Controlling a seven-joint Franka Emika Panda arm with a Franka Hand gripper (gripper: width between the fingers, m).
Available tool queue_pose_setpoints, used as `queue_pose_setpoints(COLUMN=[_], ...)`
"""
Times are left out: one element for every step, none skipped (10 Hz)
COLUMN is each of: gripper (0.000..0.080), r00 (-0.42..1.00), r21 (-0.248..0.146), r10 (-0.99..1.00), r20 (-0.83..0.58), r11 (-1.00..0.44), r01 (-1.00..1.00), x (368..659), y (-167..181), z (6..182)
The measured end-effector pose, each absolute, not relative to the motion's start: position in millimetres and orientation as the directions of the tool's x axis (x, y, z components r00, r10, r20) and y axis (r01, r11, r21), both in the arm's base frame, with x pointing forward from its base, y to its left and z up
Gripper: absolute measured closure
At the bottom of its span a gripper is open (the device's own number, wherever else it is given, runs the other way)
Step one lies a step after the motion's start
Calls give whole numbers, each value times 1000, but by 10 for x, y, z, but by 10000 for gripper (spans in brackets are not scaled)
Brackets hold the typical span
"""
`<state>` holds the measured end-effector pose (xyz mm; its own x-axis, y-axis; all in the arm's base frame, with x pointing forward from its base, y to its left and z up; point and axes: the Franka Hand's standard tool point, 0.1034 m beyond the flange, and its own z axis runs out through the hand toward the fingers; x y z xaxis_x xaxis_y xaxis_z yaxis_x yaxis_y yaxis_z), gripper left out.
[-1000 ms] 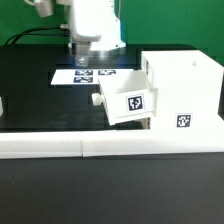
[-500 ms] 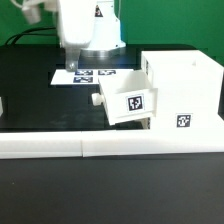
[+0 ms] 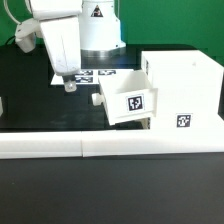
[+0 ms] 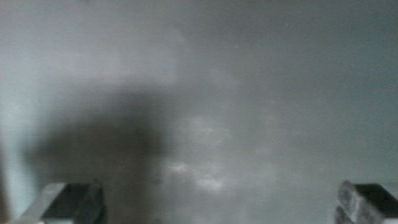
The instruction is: Assemble drawer
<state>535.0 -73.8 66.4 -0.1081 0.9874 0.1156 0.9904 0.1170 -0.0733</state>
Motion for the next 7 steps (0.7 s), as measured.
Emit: queue_pose_setpoints(gripper=[150, 150, 150, 150, 150, 150, 150], r00=[-100, -93, -84, -56, -44, -28, -11], r21=[-82, -88, -91, -95, -96, -93, -90], r10=[988, 989, 989, 991, 992, 992, 993], r20=[113, 117, 118, 118, 120, 120, 118], r11=[110, 103, 95, 68, 56, 40, 22], r01=[991, 991, 991, 993, 994, 995, 996], x=[5333, 5322, 5320, 5328, 5349, 5388, 5428], y=[-620, -510, -448, -365, -259, -179, -124], z=[648, 637, 631, 632, 636, 649, 675])
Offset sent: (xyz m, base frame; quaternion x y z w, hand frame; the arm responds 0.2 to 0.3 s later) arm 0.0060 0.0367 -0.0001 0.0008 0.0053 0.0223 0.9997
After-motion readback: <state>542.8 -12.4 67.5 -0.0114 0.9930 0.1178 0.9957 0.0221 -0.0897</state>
